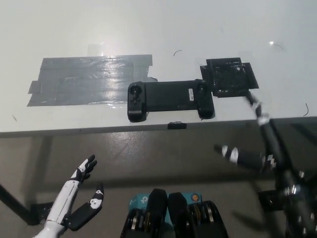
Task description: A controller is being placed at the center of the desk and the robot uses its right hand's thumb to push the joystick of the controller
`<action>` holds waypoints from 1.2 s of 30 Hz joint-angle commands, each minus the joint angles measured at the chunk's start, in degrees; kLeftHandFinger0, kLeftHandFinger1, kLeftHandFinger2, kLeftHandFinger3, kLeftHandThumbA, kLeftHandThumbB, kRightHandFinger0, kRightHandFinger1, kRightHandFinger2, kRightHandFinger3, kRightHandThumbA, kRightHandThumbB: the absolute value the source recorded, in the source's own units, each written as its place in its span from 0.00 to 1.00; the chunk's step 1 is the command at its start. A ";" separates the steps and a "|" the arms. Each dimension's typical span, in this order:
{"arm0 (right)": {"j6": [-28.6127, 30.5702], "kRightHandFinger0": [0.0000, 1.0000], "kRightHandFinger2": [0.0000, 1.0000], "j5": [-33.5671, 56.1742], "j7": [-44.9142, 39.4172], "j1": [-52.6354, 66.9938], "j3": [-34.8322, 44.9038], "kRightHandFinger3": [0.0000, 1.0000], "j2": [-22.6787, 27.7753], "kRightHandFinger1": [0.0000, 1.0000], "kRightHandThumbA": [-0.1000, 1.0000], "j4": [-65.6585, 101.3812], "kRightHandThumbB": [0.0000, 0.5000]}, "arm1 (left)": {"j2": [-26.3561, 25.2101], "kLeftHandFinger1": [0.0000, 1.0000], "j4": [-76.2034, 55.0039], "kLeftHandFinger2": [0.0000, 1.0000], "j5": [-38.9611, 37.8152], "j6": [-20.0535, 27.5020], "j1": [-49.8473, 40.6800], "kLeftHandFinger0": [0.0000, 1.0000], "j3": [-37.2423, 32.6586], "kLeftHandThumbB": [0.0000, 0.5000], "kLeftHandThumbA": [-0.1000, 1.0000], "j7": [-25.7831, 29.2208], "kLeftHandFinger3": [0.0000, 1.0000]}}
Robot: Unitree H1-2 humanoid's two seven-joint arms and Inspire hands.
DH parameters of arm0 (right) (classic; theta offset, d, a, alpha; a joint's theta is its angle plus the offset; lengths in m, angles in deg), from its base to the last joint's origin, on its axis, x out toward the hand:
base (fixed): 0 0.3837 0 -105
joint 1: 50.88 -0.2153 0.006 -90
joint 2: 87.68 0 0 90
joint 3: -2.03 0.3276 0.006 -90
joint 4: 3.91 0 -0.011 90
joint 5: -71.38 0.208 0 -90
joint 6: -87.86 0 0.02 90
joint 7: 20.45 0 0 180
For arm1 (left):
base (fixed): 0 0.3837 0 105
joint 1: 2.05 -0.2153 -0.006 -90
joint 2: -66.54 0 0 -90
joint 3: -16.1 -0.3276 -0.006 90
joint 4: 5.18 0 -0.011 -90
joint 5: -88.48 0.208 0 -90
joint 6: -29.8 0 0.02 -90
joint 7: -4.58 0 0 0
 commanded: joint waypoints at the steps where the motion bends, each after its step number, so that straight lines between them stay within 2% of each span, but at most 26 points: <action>1: -3.29 1.00 1.00 -0.37 1.10 -7.71 1.98 1.00 -0.19 1.00 1.00 -2.59 0.62 | -0.29 1.00 -2.07 1.00 0.30 0.61 -0.23 1.00 0.42 0.05 0.42 -0.32 1.00; 3: -3.75 1.00 1.00 -0.33 1.63 -11.56 2.62 1.00 -0.24 1.00 1.00 -7.48 0.67 | -0.23 1.00 -2.24 1.00 0.58 0.61 -0.12 1.00 0.54 0.05 0.42 -0.18 1.00; 6: -3.86 1.00 1.00 -0.56 2.34 -15.25 2.93 1.00 -0.19 1.00 1.00 -12.52 0.69 | -0.18 1.00 -2.28 1.00 0.44 0.51 0.24 1.00 0.71 0.05 0.42 -0.26 1.00; 7: -3.56 1.00 1.00 -0.62 2.61 -16.83 2.88 1.00 -0.15 1.00 1.00 -15.08 0.66 | -0.17 1.00 -2.27 1.00 -0.01 0.51 0.28 1.00 0.79 0.05 0.42 -0.46 1.00; 10: -4.19 1.00 1.00 -1.44 2.97 -20.30 2.32 1.00 0.01 1.00 1.00 -20.30 0.68 | -0.32 1.00 -2.08 1.00 0.27 0.71 0.53 1.00 0.75 0.05 0.42 -0.47 1.00; 12: -3.54 1.00 1.00 -1.65 3.01 -22.28 1.77 1.00 0.12 1.00 1.00 -23.58 0.63 | -0.35 1.00 -2.55 1.00 0.20 0.13 0.47 1.00 0.82 0.05 0.42 -0.62 1.00; 16: -4.13 1.00 1.00 -2.50 3.37 -25.49 0.91 1.00 0.21 1.00 1.00 -29.32 0.61 | -0.48 1.00 -2.53 1.00 0.63 0.13 0.70 1.00 0.71 0.06 0.45 -0.63 1.00; 22: -3.13 1.00 1.00 -1.52 4.97 -29.18 1.17 1.00 -0.53 1.00 1.00 -37.90 0.68 | -0.37 1.00 -2.52 1.00 0.41 0.12 0.93 1.00 0.75 0.07 0.46 -0.65 1.00; 34: 0.04 1.00 1.00 -1.05 8.88 -34.32 1.10 1.00 -1.29 1.00 1.00 -51.63 0.61 | -0.44 1.00 -2.81 1.00 -0.04 -0.48 1.43 1.00 1.03 0.06 0.44 -0.88 1.00; 36: 0.35 1.00 1.00 -1.05 9.18 -35.05 1.04 1.00 -1.17 1.00 1.00 -53.24 0.62 | -0.47 1.00 -2.52 1.00 0.00 -0.21 1.71 1.00 1.01 0.06 0.44 -0.86 1.00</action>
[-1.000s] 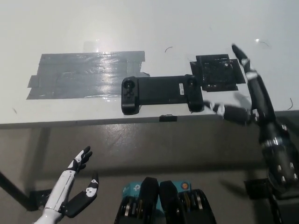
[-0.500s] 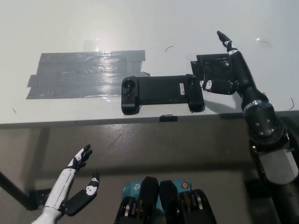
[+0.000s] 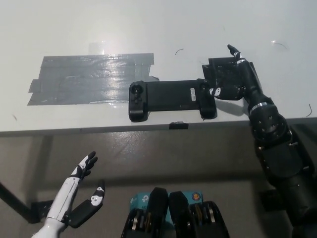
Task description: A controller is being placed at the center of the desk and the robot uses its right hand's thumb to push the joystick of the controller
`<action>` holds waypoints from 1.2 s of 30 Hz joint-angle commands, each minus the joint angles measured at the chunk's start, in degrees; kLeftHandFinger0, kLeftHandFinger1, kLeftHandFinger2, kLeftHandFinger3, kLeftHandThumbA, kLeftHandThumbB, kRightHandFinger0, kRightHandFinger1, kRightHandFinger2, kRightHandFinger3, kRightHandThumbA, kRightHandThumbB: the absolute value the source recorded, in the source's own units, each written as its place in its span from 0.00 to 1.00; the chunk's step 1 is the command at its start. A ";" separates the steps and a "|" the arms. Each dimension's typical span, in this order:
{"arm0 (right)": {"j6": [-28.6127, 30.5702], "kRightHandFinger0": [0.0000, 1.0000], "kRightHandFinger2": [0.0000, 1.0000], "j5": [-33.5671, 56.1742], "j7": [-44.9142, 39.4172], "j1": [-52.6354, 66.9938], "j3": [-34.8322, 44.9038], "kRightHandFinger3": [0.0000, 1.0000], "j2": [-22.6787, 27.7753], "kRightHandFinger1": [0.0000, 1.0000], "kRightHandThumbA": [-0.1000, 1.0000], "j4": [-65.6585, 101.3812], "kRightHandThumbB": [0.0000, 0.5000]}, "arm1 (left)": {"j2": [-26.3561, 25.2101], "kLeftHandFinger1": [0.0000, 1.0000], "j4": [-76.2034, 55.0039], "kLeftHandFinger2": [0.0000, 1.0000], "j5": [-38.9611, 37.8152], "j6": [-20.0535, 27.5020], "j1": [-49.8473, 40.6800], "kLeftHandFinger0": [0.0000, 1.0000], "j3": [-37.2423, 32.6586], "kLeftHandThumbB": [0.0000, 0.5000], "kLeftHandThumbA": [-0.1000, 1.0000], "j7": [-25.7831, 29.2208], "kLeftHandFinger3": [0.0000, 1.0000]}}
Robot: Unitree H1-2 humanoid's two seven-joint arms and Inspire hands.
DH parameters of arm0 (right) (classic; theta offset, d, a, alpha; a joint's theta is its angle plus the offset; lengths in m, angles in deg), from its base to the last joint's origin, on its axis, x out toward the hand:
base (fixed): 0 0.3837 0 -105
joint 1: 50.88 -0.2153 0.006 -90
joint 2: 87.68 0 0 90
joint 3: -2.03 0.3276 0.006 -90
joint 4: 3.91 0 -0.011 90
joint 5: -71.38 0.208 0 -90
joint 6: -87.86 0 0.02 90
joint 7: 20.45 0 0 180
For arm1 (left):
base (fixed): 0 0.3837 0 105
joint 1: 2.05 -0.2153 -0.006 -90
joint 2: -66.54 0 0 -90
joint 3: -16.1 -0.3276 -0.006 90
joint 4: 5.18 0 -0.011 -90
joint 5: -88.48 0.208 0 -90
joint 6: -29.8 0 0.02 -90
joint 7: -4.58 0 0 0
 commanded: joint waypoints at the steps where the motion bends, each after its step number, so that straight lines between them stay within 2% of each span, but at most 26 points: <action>1: 3.59 1.00 1.00 0.20 3.15 -4.94 0.02 1.00 0.05 1.00 1.00 -2.54 0.62 | -0.69 1.00 -1.33 1.00 -0.32 0.60 0.96 1.00 0.76 0.08 0.45 -0.57 1.00; 7: 4.87 1.00 1.00 0.47 3.96 -5.87 -0.19 1.00 -0.15 1.00 1.00 -5.20 0.59 | -0.67 1.00 -1.58 1.00 -0.21 0.13 1.00 1.00 0.69 0.06 0.45 -0.81 1.00; 25: 5.89 1.00 1.00 1.06 5.10 -7.85 -0.15 1.00 0.00 1.00 1.00 -11.49 0.63 | -0.90 1.00 -1.92 1.00 -0.01 -0.24 1.33 1.00 0.75 0.07 0.44 -1.22 1.00; 26: 5.88 1.00 1.00 1.10 5.39 -8.31 -0.06 1.00 0.05 1.00 1.00 -12.54 0.56 | -0.87 1.00 -1.90 1.00 0.02 -0.24 1.33 1.00 0.75 0.07 0.44 -1.19 1.00; 27: 5.86 1.00 1.00 1.05 5.48 -8.59 -0.12 1.00 0.10 1.00 1.00 -13.09 0.44 | -0.85 1.00 -1.77 1.00 -0.14 -0.10 1.35 1.00 0.80 0.07 0.44 -1.18 1.00; 28: 5.82 1.00 1.00 0.92 5.52 -8.83 -0.26 1.00 0.17 1.00 1.00 -13.53 0.42 | -0.83 1.00 -1.58 1.00 -0.31 0.12 1.40 1.00 0.85 0.07 0.44 -1.16 1.00; 31: 6.47 1.00 1.00 0.13 6.36 -9.75 -1.03 1.00 0.54 1.00 0.99 -15.48 0.09 | -0.94 1.00 -1.64 1.00 -0.41 -0.03 1.56 1.00 0.82 0.07 0.45 -1.35 1.00; 32: 6.44 1.00 1.00 -0.13 6.62 -9.91 -1.32 1.00 0.67 1.00 0.92 -15.69 0.01 | -1.01 1.00 -1.73 1.00 -0.05 -0.26 1.61 1.00 0.74 0.07 0.45 -1.34 1.00; 33: 6.62 1.00 1.00 -0.21 6.88 -10.01 -1.49 1.00 0.73 1.00 0.88 -15.90 0.00 | -1.02 1.00 -1.78 1.00 -0.03 -0.37 1.61 1.00 0.73 0.07 0.45 -1.37 1.00; 36: 6.33 1.00 1.00 -0.26 7.76 -10.22 -1.67 1.00 0.73 1.00 0.62 -15.96 0.00 | -0.87 1.00 -1.75 1.00 -0.26 -0.08 1.62 1.00 0.83 0.07 0.45 -1.23 1.00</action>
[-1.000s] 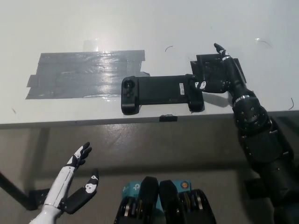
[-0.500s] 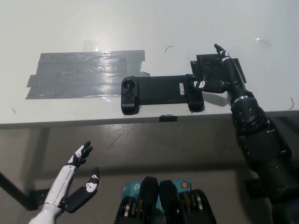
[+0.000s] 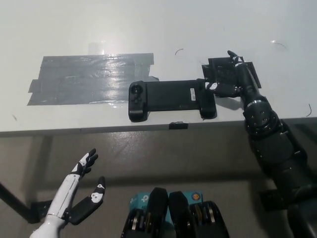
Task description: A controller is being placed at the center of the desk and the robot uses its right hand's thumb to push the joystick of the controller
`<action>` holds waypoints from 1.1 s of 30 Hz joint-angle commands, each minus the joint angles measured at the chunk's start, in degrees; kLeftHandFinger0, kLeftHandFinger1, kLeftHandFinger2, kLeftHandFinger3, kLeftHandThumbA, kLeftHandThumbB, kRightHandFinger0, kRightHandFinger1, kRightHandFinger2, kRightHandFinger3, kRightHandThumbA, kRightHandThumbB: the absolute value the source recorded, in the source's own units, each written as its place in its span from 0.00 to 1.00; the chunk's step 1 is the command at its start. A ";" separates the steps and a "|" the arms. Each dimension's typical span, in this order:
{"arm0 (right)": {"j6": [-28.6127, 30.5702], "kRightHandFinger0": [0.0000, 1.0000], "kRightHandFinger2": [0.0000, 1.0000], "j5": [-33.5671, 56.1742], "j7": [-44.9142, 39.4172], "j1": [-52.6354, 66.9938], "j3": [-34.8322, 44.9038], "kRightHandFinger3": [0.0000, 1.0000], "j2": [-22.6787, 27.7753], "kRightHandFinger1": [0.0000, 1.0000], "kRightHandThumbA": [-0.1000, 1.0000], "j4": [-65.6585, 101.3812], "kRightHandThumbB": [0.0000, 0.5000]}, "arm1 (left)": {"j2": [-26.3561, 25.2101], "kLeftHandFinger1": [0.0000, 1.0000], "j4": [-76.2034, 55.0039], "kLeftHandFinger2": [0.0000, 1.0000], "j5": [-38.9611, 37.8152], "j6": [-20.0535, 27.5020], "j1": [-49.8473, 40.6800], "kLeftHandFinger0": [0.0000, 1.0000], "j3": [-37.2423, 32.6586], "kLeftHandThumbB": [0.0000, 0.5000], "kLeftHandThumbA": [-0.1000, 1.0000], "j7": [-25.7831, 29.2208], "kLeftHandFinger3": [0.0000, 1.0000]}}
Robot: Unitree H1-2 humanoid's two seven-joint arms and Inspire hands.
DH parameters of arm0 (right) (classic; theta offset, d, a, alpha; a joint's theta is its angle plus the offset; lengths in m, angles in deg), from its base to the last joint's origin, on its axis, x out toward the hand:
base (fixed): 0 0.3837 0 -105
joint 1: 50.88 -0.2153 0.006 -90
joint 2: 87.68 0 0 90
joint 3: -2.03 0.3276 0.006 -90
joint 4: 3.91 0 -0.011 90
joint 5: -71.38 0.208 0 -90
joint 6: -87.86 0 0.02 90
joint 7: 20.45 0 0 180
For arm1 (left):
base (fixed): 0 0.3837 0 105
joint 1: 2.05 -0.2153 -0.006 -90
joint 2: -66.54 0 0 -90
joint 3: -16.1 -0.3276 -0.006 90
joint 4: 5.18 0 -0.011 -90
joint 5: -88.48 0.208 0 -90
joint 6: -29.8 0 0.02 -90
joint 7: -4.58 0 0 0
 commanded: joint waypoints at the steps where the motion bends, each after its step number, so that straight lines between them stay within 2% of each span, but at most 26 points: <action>1: 2.09 1.00 1.00 -0.57 3.27 -3.83 -0.50 1.00 0.86 1.00 0.57 0.06 0.00 | -0.88 1.00 -1.66 1.00 -0.13 0.55 0.80 1.00 0.62 0.07 0.45 -0.65 1.00; 5: 1.97 1.00 1.00 -0.58 4.11 -3.81 -0.63 1.00 0.70 1.00 0.27 0.42 0.00 | -1.03 1.00 -1.45 1.00 -0.21 0.86 1.04 1.00 0.71 0.08 0.45 -0.65 1.00; 6: 2.09 1.00 1.00 -0.51 4.14 -3.81 -0.63 1.00 0.73 1.00 0.26 0.49 0.00 | -1.05 1.00 -1.40 1.00 -0.22 0.92 1.13 1.00 0.71 0.08 0.45 -0.66 1.00; 7: 2.59 1.00 1.00 -0.52 4.75 -3.76 -0.58 1.00 0.67 1.00 0.14 0.40 0.00 | -1.01 1.00 -1.55 1.00 -0.29 0.70 1.16 1.00 0.75 0.08 0.46 -0.68 1.00; 12: 2.91 1.00 1.00 -0.29 5.04 -3.56 -0.41 1.00 0.77 1.00 0.10 1.19 0.00 | -1.06 1.00 -1.59 1.00 -0.87 0.72 1.28 1.00 0.89 0.06 0.44 -0.94 1.00; 14: 2.82 1.00 1.00 0.55 4.88 -3.61 0.31 1.00 0.62 1.00 0.14 1.68 0.00 | -1.09 1.00 -1.61 1.00 -0.62 0.63 1.33 1.00 0.90 0.06 0.44 -0.91 1.00; 15: 2.54 1.00 1.00 1.09 4.40 -3.46 0.75 1.00 0.61 1.00 0.39 2.60 0.00 | -1.07 1.00 -2.00 1.00 -0.50 0.03 1.32 1.00 0.92 0.07 0.44 -1.01 1.00; 16: 2.02 1.00 1.00 1.06 3.96 -3.21 0.79 1.00 0.76 1.00 0.66 4.01 0.05 | -1.04 1.00 -1.98 1.00 -0.42 0.07 1.38 1.00 0.92 0.07 0.45 -0.99 1.00; 17: 1.60 1.00 1.00 1.14 3.41 -3.02 0.91 1.00 0.90 1.00 0.76 5.42 0.18 | -1.02 1.00 -1.84 1.00 -0.37 0.21 1.49 1.00 0.96 0.07 0.45 -0.97 1.00; 18: 1.43 1.00 1.00 1.41 2.70 -2.75 1.09 1.00 1.04 1.00 0.91 7.31 0.28 | -1.04 1.00 -1.71 1.00 -0.32 0.27 1.56 1.00 0.98 0.07 0.45 -0.96 1.00; 19: 1.92 1.00 1.00 1.68 2.28 -2.54 1.31 1.00 1.06 1.00 0.98 9.13 0.41 | -1.10 1.00 -1.75 1.00 -0.39 0.09 1.64 1.00 1.05 0.07 0.46 -1.04 1.00; 20: 3.10 1.00 1.00 1.81 2.17 -2.21 1.51 1.00 1.11 1.00 1.00 11.76 0.50 | -1.13 1.00 -1.70 1.00 -0.48 0.02 1.75 1.00 1.09 0.07 0.46 -1.10 1.00; 21: 3.31 1.00 1.00 1.72 2.18 -2.14 1.52 1.00 1.14 1.00 1.00 12.41 0.51 | -1.12 1.00 -1.66 1.00 -0.48 0.01 1.80 1.00 1.11 0.07 0.46 -1.09 1.00; 22: 2.72 1.00 1.00 2.53 1.28 -1.82 2.03 1.00 0.97 1.00 1.00 15.47 0.64 | -1.15 1.00 -1.70 1.00 -0.40 -0.11 1.86 1.00 1.11 0.07 0.46 -1.12 1.00; 23: 1.86 1.00 1.00 3.22 0.33 -1.24 2.37 1.00 0.82 1.00 1.00 19.18 0.68 | -1.08 1.00 -1.65 1.00 -0.63 -0.09 1.88 1.00 1.17 0.06 0.46 -1.14 1.00; 24: -0.04 1.00 1.00 3.92 -0.76 -0.58 2.71 1.00 0.53 1.00 1.00 24.70 0.78 | -1.09 1.00 -1.76 1.00 -0.84 -0.16 1.85 1.00 1.17 0.06 0.46 -1.26 1.00; 26: -1.66 1.00 1.00 4.14 -2.10 0.21 2.40 1.00 0.44 1.00 1.00 31.74 0.84 | -1.10 1.00 -1.84 1.00 -0.31 -0.14 1.92 1.00 1.08 0.08 0.48 -1.06 1.00; 28: -2.61 1.00 1.00 4.26 -3.07 0.89 2.08 1.00 0.54 1.00 1.00 36.82 0.82 | -1.17 1.00 -1.38 1.00 -0.11 0.26 2.07 1.00 1.03 0.08 0.48 -0.94 1.00; 29: -1.93 1.00 1.00 4.76 -3.71 1.35 1.93 1.00 0.61 1.00 1.00 40.64 0.74 | -1.17 1.00 -1.17 1.00 -0.10 0.37 2.17 1.00 1.01 0.09 0.49 -0.91 1.00; 30: -3.96 1.00 1.00 5.29 -4.81 1.96 1.86 1.00 0.55 1.00 1.00 45.15 0.76 | -1.12 1.00 -1.25 1.00 0.04 0.11 2.28 1.00 0.96 0.09 0.49 -0.92 1.00; 31: -4.08 1.00 1.00 6.16 -5.39 2.52 1.87 1.00 0.38 1.00 1.00 48.82 0.72 | -1.07 1.00 -1.21 1.00 -0.41 0.27 2.29 1.00 1.05 0.08 0.49 -1.01 1.00; 33: -5.81 1.00 1.00 5.98 -5.97 3.48 1.54 1.00 0.42 1.00 1.00 54.14 0.71 | -1.13 1.00 -1.28 1.00 -0.54 0.06 2.47 1.00 1.05 0.08 0.49 -1.18 1.00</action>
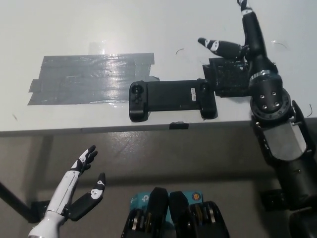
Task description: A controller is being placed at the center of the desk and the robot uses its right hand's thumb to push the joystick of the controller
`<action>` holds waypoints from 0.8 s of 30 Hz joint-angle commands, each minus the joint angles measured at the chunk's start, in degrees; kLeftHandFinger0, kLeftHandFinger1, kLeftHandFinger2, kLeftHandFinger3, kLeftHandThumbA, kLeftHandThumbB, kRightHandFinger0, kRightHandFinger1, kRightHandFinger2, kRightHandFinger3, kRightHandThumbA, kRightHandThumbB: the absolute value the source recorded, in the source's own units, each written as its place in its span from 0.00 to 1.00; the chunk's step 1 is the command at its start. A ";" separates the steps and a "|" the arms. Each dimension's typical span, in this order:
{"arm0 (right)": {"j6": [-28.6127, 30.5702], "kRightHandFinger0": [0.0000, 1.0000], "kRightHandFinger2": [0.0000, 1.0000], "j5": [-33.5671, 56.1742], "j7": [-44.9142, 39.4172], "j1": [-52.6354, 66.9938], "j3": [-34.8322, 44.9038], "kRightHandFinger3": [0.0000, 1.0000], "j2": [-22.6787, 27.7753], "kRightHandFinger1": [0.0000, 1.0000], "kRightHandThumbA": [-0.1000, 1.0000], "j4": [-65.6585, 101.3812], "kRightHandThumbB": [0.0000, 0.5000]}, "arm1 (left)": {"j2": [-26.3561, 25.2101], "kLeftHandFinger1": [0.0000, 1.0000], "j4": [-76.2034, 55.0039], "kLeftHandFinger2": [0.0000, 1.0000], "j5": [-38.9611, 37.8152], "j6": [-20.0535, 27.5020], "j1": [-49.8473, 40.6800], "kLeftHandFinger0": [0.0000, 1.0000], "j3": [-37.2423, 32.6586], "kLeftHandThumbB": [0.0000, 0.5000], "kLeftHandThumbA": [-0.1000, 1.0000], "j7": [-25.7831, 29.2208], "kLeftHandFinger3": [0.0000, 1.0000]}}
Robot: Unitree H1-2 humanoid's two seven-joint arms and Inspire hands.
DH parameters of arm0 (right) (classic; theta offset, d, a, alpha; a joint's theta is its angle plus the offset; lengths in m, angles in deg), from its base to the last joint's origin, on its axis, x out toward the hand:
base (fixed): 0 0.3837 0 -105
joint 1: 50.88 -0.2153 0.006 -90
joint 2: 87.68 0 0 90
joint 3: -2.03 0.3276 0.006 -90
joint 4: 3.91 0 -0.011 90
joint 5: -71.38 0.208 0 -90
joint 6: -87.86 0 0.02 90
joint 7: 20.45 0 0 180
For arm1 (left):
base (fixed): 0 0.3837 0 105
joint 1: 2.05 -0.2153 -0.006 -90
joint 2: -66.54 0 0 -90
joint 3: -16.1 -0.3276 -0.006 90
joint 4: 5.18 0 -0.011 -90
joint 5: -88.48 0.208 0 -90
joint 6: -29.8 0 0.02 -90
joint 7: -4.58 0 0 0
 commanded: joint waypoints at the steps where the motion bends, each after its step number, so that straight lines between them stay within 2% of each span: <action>1: -6.07 1.00 1.00 3.15 -5.97 0.25 0.09 1.00 0.43 1.00 1.00 24.94 0.70 | -1.17 1.00 -1.36 1.00 -0.30 0.78 1.53 1.00 0.63 0.08 0.48 -0.81 1.00; 7: -6.88 1.00 1.00 3.91 -7.64 8.93 -0.30 1.00 1.04 1.00 1.00 39.56 0.63 | -1.76 1.00 -0.82 1.00 -0.05 1.31 2.66 1.00 0.68 0.07 0.47 -0.95 1.00; 10: -7.24 1.00 1.00 4.41 -8.49 14.53 -1.03 1.00 1.12 1.00 1.00 45.18 0.63 | -2.04 1.00 -0.93 1.00 -0.08 0.70 3.04 1.00 0.68 0.07 0.47 -1.31 1.00; 13: -5.09 1.00 1.00 3.33 -8.56 22.60 -2.35 1.00 1.14 1.00 1.00 49.85 0.65 | -2.19 1.00 -0.85 1.00 0.20 0.77 3.06 1.00 0.55 0.05 0.47 -1.36 1.00; 15: -2.94 1.00 1.00 1.82 -8.19 26.00 -3.18 1.00 1.16 1.00 1.00 49.93 0.64 | -2.26 1.00 -0.63 1.00 0.32 0.82 3.13 1.00 0.51 0.04 0.47 -1.35 1.00; 18: -1.49 1.00 1.00 1.01 -8.11 33.11 -4.52 1.00 0.94 1.00 1.00 48.37 0.67 | -2.03 1.00 -0.24 1.00 -0.26 1.22 2.53 1.00 0.48 0.04 0.46 -1.35 1.00; 20: -0.14 1.00 1.00 1.60 -8.11 36.55 -4.93 1.00 0.99 1.00 1.00 46.11 0.63 | -2.13 1.00 -0.15 1.00 -0.11 1.32 2.22 1.00 0.29 0.03 0.46 -1.39 1.00; 24: 3.97 1.00 1.00 2.52 -8.05 38.57 -4.91 1.00 0.66 1.00 1.00 39.22 0.63 | -1.97 1.00 0.06 1.00 -0.55 1.70 1.75 1.00 0.59 0.04 0.44 -0.95 1.00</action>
